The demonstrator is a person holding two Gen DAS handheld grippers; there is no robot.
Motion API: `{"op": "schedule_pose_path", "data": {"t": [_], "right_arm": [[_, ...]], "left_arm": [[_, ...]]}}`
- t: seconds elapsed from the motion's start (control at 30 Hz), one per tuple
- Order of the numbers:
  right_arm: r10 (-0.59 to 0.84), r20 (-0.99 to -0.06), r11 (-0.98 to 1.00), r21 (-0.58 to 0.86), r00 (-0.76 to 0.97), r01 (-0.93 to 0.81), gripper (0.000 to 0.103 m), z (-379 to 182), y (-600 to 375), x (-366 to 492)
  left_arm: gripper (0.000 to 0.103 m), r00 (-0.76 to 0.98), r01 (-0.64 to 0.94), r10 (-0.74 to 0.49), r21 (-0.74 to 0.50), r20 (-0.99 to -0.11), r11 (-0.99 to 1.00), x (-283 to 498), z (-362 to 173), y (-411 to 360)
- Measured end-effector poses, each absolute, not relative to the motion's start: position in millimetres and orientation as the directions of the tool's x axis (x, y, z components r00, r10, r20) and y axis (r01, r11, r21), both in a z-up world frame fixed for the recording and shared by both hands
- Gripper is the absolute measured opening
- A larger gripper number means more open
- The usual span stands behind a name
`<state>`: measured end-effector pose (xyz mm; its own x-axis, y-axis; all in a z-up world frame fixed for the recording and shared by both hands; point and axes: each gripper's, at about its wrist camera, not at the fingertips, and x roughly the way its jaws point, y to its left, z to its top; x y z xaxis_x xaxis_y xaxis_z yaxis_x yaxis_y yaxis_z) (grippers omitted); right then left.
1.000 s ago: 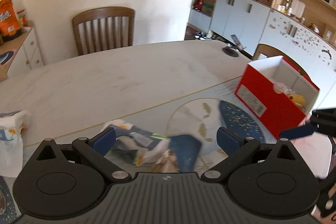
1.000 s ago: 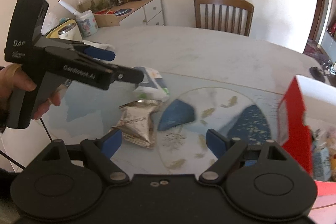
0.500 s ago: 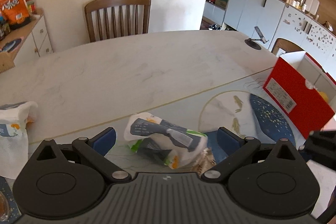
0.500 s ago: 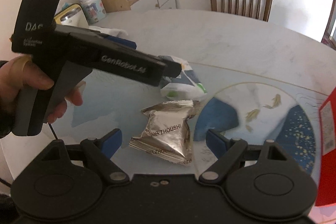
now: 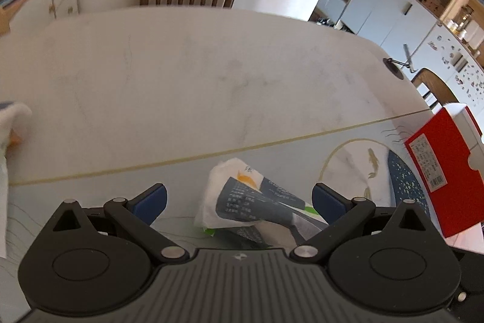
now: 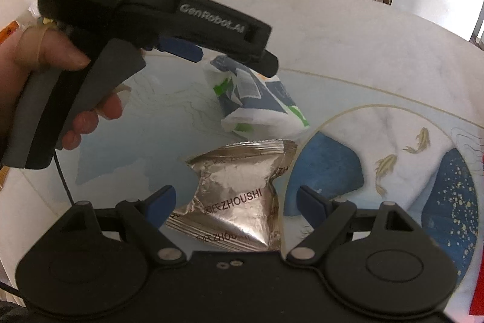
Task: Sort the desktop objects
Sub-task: 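Close the left tool on the white-blue bag while the right tool grasps the silver foil packet, then carry the white-blue bag and silver foil packet with both tools over the box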
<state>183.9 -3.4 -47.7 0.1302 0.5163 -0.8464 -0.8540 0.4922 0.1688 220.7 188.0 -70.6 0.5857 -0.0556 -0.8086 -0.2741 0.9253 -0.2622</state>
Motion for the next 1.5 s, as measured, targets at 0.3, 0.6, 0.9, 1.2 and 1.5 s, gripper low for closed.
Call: {"op": "schedule_pose_path", "data": {"t": [0.3, 0.6, 0.9, 1.2, 1.5], "right_arm": [[0.488, -0.865, 0.487, 0.163, 0.113, -0.858, 0.087, -65.1, 7.8, 190.6], [0.468, -0.879, 0.462, 0.161, 0.085, -0.872, 0.087, -79.2, 13.3, 191.6], [0.455, -0.885, 0.428, 0.116, 0.103, -0.896, 0.077, -84.1, 14.8, 189.4], [0.452, -0.888, 0.419, 0.133, 0.080, -0.898, 0.055, -83.9, 7.0, 193.1], [0.435, -0.898, 0.454, 0.150, 0.072, -0.878, 0.050, -86.9, -23.2, 201.5]], "left_arm": [[0.103, 0.546, -0.316, -0.107, -0.322, -0.831, 0.892, 227.5, -90.6, 196.4], [0.093, 0.538, -0.294, -0.091, -0.288, -0.838, 0.911, 225.8, -94.4, 184.1], [0.066, 0.550, -0.263, -0.089, -0.274, -0.831, 0.925, 224.0, -92.1, 176.5], [0.051, 0.564, -0.242, -0.095, -0.275, -0.820, 0.931, 212.8, -89.5, 171.6], [0.042, 0.575, -0.250, -0.101, -0.292, -0.812, 0.923, 194.4, -89.0, 165.7]]}}
